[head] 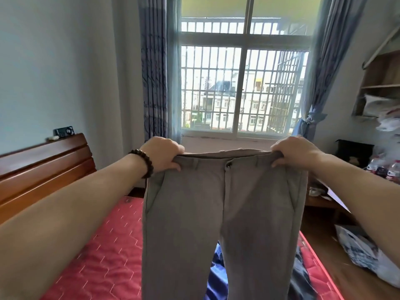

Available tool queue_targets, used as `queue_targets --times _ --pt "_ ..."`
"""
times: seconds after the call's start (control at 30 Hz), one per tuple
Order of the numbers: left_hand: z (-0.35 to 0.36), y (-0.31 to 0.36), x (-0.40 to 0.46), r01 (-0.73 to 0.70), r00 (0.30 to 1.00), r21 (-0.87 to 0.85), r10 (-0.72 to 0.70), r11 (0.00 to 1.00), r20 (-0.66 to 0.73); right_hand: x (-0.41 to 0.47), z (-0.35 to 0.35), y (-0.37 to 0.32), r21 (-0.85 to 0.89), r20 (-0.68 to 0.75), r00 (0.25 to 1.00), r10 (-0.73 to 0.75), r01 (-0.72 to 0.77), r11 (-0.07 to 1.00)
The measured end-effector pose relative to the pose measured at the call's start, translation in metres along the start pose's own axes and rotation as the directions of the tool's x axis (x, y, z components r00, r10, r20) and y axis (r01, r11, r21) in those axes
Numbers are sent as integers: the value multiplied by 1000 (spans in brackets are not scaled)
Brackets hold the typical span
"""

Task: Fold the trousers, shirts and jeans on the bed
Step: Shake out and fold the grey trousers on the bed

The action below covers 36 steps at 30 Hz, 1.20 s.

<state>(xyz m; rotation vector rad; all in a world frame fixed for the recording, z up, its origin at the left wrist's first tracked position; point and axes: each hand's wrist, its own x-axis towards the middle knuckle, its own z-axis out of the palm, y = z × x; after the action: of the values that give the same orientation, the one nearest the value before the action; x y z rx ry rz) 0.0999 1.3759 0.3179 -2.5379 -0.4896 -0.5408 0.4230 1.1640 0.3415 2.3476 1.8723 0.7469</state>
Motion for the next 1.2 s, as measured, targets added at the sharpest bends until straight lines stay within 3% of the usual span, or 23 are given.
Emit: queue_targets --times 0.07,0.13,0.23,0.37,0.43,0.53,0.63,0.7,0.8,0.9,0.97,1.03,1.1,1.2 --pt "-3 -11 1 82 995 -70 -86 994 -52 -7 5 14 12 -37 998 43 -42 999" --pt "0 -20 1 176 974 -315 -212 933 -82 -15 10 25 126 -81 993 85 -74 989" --pt "9 -24 3 237 898 -743 -434 626 -79 -22 10 36 256 -141 976 165 -125 959" --pt "18 -23 2 223 779 -918 -626 329 -35 -28 10 48 524 -141 946 291 -178 833" --pt "20 -23 0 206 741 -964 -670 167 43 -32 13 49 732 -141 894 425 -194 653" --pt "14 -19 -3 142 731 -990 -673 -12 113 -39 17 41 972 -81 804 589 -66 224" --pt "6 -18 -9 26 802 -955 -564 -297 197 -46 19 33 958 61 833 551 105 -266" --pt "6 -17 -13 55 822 -893 -487 -447 294 -51 22 30 897 133 855 501 111 -428" --pt "16 -3 -12 175 714 -862 -541 -476 444 -48 35 12 898 242 812 532 20 -439" --pt "26 24 0 241 531 -878 -701 -413 476 -35 47 -17 908 307 651 695 20 -419" --pt "22 48 11 254 475 -896 -761 -363 443 -25 46 -40 904 306 574 759 74 -421" --pt "14 78 24 154 528 -876 -711 -458 465 -16 38 -67 878 303 598 742 128 -462" --pt "5 109 37 79 603 -857 -660 -509 448 -7 28 -99 877 246 675 696 151 -456" --pt "-1 140 51 108 641 -912 -673 -397 369 0 14 -141 913 187 720 668 123 -388"
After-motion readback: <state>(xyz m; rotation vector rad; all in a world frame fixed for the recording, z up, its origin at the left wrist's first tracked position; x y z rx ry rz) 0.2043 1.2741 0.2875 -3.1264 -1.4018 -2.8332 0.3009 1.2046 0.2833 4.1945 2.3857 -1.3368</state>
